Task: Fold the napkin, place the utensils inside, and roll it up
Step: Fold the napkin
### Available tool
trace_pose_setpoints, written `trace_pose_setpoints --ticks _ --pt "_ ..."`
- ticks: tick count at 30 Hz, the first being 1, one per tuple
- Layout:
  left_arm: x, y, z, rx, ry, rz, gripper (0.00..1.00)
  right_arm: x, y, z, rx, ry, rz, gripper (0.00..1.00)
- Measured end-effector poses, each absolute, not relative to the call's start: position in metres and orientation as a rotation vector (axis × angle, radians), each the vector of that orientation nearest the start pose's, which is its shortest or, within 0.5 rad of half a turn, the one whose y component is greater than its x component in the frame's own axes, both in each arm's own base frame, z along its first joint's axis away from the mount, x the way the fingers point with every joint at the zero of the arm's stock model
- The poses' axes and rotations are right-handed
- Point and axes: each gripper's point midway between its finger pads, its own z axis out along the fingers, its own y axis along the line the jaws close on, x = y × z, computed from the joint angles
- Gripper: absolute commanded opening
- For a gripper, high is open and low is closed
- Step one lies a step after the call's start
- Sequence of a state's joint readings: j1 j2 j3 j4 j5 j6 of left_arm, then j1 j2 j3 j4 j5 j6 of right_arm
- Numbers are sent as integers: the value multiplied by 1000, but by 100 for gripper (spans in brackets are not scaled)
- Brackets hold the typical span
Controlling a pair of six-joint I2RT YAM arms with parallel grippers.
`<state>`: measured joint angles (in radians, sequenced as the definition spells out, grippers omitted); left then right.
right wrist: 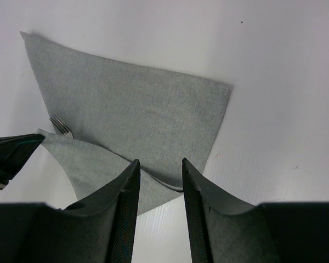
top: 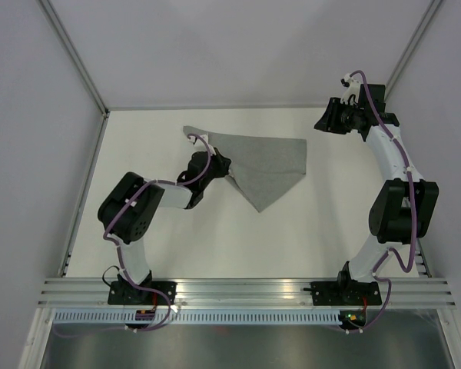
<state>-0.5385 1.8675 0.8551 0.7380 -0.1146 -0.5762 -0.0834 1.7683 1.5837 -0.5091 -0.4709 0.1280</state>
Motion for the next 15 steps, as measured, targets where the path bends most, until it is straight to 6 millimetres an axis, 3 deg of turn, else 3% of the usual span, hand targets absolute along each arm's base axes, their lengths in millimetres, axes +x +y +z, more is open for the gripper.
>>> trace_pose_setpoints --ticks 6,9,10,13,15 --pt "439 -260 84 -142 1906 -679 2 478 45 208 -14 2234 556 42" --pt "441 -257 84 -153 1905 -684 12 478 45 207 -14 2238 558 42" --pt "441 -256 84 -157 1905 -685 22 478 45 206 -14 2239 559 42" --pt "443 -254 84 -176 1908 -693 39 479 45 203 -11 2246 561 42" --pt "445 -251 84 -186 1909 -702 44 479 45 202 -11 2248 561 42"
